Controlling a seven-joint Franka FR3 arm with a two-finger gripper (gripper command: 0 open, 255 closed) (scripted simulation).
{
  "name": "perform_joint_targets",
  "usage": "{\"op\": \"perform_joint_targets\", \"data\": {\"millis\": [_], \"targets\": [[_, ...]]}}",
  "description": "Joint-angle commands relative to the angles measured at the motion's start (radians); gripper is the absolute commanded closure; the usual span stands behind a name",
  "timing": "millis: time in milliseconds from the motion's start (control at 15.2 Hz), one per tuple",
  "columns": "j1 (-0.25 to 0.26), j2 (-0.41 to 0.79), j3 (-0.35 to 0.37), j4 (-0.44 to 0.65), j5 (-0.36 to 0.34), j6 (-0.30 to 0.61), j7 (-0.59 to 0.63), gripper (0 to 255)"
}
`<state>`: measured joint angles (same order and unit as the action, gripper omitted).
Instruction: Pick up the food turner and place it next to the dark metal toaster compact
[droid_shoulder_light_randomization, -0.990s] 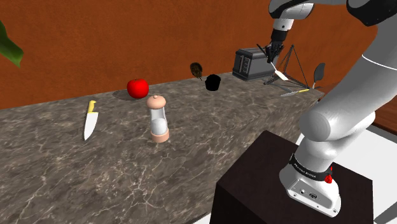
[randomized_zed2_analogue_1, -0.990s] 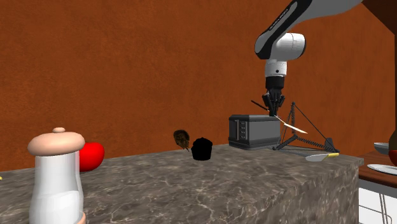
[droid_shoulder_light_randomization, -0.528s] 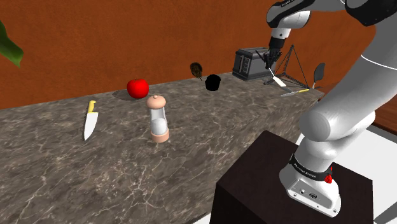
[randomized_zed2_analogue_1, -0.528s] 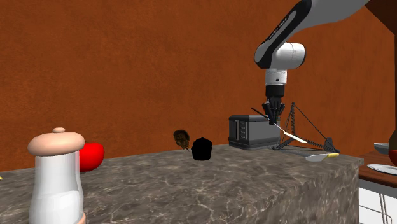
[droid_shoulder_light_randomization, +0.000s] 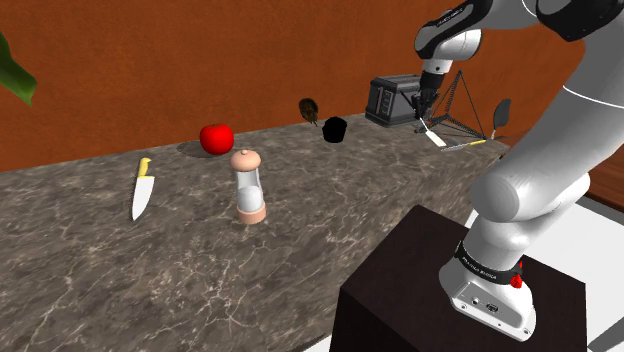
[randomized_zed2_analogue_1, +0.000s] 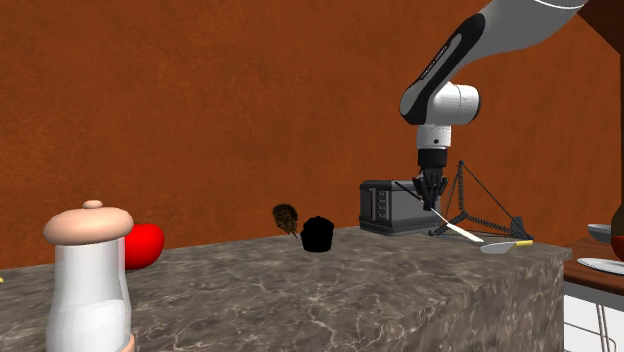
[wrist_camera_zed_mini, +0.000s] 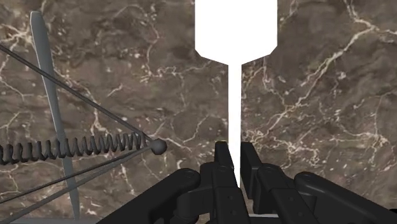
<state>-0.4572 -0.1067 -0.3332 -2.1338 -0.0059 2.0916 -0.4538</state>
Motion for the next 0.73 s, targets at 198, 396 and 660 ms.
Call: {"op": "perform_joint_targets", "data": {"millis": [198,396,660], "targets": [[0.0,0.025,-0.003,-0.045,0.009,0.069,-0.008,255],[0.0,0.042,-0.004,-0.069,0.016,0.109,-0.014,255],[0.0,0.068,-0.006,-0.097,0.028,0.162,-0.023,255]]}}
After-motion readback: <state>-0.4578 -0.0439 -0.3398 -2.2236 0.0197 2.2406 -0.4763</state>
